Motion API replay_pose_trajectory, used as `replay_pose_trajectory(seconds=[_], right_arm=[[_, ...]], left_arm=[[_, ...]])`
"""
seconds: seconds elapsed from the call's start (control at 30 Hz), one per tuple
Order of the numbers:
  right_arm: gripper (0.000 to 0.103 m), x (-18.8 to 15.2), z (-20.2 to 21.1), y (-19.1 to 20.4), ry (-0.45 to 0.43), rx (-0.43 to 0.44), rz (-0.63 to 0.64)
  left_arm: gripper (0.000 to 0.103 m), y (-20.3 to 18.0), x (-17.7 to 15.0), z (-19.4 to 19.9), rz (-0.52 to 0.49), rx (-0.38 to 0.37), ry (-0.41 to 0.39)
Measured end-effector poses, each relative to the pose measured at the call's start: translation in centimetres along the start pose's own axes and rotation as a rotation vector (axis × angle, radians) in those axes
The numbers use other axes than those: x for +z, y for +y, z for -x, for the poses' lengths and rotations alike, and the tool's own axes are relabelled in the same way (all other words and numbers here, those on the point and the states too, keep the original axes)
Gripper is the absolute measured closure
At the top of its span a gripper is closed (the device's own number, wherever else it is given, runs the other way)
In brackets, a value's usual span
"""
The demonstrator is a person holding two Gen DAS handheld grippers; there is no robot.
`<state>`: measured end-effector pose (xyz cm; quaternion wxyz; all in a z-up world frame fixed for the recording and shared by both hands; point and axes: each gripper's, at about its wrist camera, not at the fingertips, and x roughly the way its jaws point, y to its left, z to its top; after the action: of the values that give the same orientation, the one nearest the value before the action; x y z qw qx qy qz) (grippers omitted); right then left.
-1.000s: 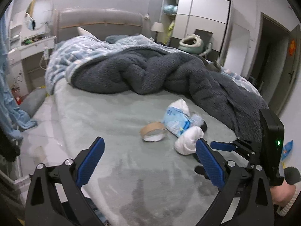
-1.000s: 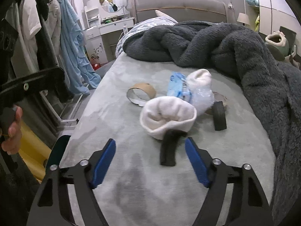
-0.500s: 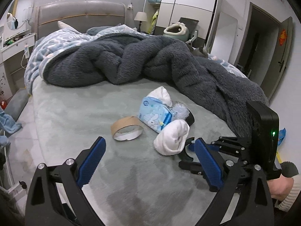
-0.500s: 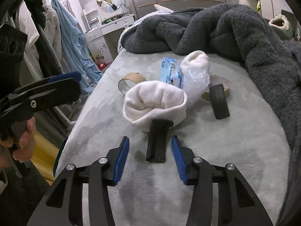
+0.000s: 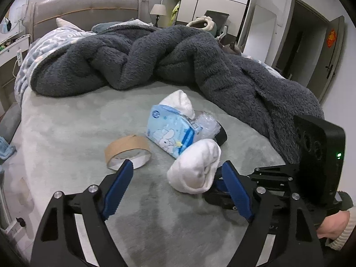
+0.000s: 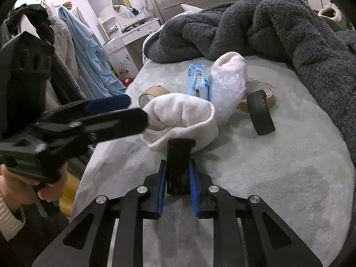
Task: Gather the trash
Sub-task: 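Grasp the black strap with the right tool while the left tool grasps the white sock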
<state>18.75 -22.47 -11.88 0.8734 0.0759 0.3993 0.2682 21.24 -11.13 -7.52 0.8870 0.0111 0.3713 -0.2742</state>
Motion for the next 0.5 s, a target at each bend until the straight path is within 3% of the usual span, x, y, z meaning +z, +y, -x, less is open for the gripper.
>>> replay_pose_trajectory(seconds=[0.37,0.5], right_arm=[[0.083,-0.8,1.8,-1.6,0.003,-0.021,-0.024],[0.083,-1.0,2.5,-2.0,-0.004,-0.025,-0.028]], left_arm=[[0.029,-1.0,0.2,-1.7,0.018,-0.016,0.018],[0.042,-1.3,0.2,-2.4,0.017,-0.011,0.030]])
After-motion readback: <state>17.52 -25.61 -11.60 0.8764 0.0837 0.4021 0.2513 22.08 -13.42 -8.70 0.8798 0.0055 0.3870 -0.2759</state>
